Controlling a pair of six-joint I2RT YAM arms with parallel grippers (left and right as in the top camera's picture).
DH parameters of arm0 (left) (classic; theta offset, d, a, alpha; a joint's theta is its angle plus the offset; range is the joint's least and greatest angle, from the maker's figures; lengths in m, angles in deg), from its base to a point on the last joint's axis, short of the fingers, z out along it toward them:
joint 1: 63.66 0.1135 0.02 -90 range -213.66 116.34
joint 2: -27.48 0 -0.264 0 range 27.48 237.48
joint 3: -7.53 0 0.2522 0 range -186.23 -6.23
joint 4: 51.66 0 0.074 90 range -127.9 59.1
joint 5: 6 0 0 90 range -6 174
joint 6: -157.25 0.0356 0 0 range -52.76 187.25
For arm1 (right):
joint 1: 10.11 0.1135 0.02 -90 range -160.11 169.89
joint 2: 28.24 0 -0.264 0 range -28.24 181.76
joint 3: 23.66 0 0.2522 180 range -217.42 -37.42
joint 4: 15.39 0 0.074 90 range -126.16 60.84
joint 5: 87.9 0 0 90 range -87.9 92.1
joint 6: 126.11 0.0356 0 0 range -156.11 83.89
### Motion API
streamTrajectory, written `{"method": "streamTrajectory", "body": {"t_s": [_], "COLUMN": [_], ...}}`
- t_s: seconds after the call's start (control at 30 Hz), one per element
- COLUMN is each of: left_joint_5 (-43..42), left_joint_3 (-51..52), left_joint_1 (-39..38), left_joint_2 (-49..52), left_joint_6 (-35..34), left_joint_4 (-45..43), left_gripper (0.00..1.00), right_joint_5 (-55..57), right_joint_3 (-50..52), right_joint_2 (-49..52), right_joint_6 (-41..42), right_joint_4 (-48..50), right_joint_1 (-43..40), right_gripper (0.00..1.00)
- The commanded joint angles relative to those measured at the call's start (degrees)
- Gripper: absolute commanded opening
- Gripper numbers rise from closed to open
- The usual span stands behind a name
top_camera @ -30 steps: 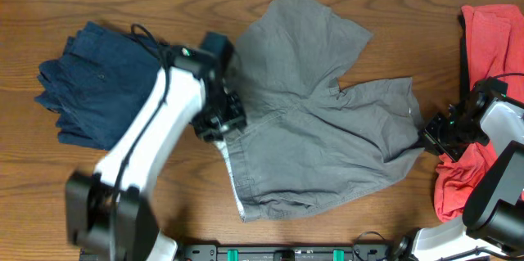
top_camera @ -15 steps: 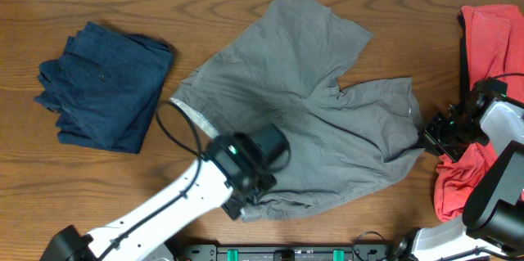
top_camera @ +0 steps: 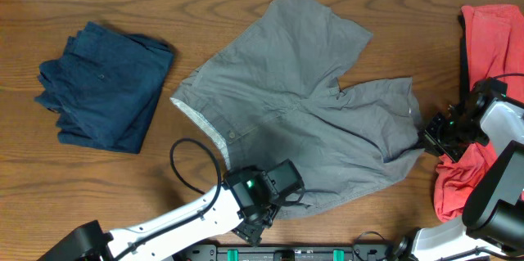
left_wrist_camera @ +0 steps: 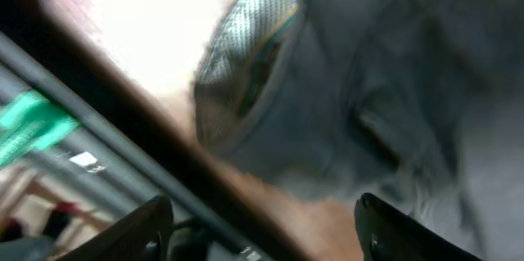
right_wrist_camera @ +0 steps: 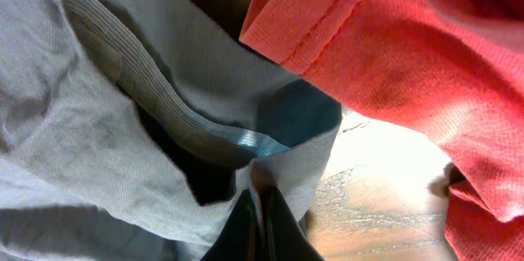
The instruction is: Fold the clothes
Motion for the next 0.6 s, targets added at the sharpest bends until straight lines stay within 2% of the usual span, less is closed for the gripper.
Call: {"method": "streamTrajectory", "body": {"t_s": [0.0,0.13,0.17,0.23,0.33,0.47,0.57], "left_joint_5": [2.8,4.9,6.9,11.2,13.9,14.8,15.3], "left_joint_3": [3.1,6.4,6.9,7.4,7.4,6.8,5.3], "left_joint_1": [-0.1,-0.1,0.0,0.1,0.7,3.2,5.5], "left_joint_2": [-0.2,0.1,0.1,0.1,-0.2,-2.8,-6.9], "left_joint_6": [-4.2,-4.2,-4.2,-4.0,-1.0,10.6,16.3], "left_joint_4": [-3.7,-9.0,-9.0,-7.8,-6.5,-4.8,1.5], "left_gripper": [0.73,0.72,0.66,0.47,0.06,0.06,0.06], "right_joint_5": [-0.1,-0.1,-0.1,0.0,0.0,0.0,0.0], "right_joint_3": [-0.6,-0.6,-0.6,-0.6,-0.6,-0.6,-1.1], "right_joint_2": [-0.3,-0.3,-0.3,-0.3,-0.3,-0.3,-0.3], "right_joint_6": [-1.0,-1.0,-1.0,-1.0,-1.0,-1.0,-1.0], "right_joint_4": [-0.2,-0.4,-0.6,-0.6,-0.7,-1.2,-2.5], "right_joint_1": [0.4,0.4,0.4,0.4,0.4,0.4,-0.2], "right_gripper": [0.02,0.02,0.02,0.02,0.02,0.01,0.01]}}
